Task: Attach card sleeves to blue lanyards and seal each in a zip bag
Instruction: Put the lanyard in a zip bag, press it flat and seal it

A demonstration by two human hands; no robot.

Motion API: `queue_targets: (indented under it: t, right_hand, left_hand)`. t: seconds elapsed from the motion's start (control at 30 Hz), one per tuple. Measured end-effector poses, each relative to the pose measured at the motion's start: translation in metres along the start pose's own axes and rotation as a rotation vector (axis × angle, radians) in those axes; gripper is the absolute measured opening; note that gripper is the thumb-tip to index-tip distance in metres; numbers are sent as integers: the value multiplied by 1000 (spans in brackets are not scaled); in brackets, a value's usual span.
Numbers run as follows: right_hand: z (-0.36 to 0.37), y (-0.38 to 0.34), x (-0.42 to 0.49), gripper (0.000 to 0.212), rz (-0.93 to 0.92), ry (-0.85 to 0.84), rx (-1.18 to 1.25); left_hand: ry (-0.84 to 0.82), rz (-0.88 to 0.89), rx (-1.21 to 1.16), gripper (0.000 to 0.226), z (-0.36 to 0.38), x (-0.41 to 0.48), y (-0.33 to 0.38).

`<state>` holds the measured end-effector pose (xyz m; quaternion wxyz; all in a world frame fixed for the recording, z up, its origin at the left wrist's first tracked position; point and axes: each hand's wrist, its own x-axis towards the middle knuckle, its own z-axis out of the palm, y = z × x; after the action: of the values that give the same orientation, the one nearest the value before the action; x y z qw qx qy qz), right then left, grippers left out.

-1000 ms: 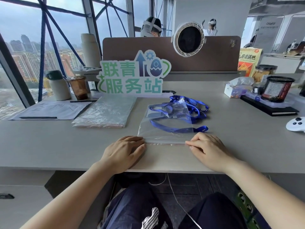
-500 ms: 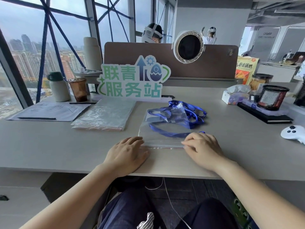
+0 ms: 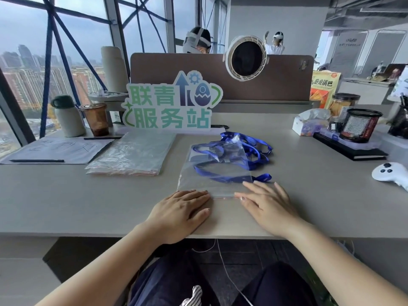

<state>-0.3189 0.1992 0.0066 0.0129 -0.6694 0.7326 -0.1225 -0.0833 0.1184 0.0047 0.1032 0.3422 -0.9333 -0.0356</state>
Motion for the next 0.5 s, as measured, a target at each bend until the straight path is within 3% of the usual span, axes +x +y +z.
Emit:
queue_targets:
  t: [0.2, 0.33, 0.5]
  right_hand:
    - [-5, 22, -11, 39, 80, 22, -2]
    - [-7, 23, -11, 37, 90, 76, -7]
    - [-11, 25, -7, 12, 30, 254, 112]
  left_hand:
    - [6, -21, -26, 53, 0, -1, 1]
    - [10, -28, -90, 72, 1, 2, -2]
    - [91, -9, -199, 67, -1, 5, -15]
